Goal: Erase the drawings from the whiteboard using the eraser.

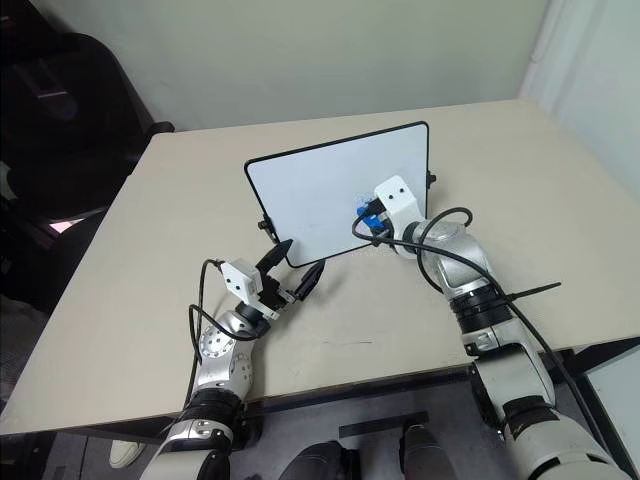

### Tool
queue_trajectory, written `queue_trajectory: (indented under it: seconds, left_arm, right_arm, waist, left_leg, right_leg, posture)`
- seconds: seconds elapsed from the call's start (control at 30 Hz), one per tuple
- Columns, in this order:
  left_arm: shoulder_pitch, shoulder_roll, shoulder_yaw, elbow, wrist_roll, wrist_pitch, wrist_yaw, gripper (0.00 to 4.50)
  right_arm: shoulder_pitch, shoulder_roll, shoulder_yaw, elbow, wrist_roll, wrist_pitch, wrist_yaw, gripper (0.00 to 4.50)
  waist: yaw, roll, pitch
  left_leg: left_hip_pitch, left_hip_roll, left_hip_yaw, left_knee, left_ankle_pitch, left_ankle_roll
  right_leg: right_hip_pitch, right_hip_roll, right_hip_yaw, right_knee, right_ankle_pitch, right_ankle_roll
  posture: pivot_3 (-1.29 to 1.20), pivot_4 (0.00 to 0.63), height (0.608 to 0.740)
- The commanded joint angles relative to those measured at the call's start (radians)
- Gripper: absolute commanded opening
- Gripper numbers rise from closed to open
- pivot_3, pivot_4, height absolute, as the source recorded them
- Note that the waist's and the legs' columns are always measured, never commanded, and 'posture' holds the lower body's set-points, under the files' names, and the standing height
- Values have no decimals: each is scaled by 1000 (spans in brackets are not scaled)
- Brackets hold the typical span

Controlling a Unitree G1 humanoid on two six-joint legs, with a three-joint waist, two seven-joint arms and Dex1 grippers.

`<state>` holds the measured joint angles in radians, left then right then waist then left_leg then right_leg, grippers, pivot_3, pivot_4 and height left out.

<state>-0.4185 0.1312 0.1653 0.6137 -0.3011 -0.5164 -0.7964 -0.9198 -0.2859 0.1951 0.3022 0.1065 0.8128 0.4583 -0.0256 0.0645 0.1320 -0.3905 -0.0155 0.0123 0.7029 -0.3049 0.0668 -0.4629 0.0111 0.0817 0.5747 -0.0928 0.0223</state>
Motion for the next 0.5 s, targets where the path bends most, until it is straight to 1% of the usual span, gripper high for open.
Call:
queue_trajectory:
  seconds: [0.03,0.27,0.5]
  left_arm:
    - [19,-18,-4,33,-14,-5,4,4500]
    - [19,-20,-6,34,-13,-6,5,4500]
    - [22,-22,-8,29,-15,-3,5,4500]
  right_arm:
    - [-36,-18,-35,-7,-29,-12,-33,1022]
    - [-28,-17,-39,-27,-36,-11,-25,1022]
    - [-35,27,16,-134,-13,28,34,1022]
  waist:
    - [0,0,0]
    - [0,0,0]
    - [-1,0,0]
  left_leg:
    - [0,0,0,0,0,0]
    - [0,0,0,0,0,0]
    - [0,0,1,0,0,0]
  right_leg:
    - [0,0,0,0,0,0]
    - [0,0,0,0,0,0]
    - [-1,0,0,0,1,-1]
  posture:
    - [0,150,726]
    - [0,150,726]
    - [0,150,726]
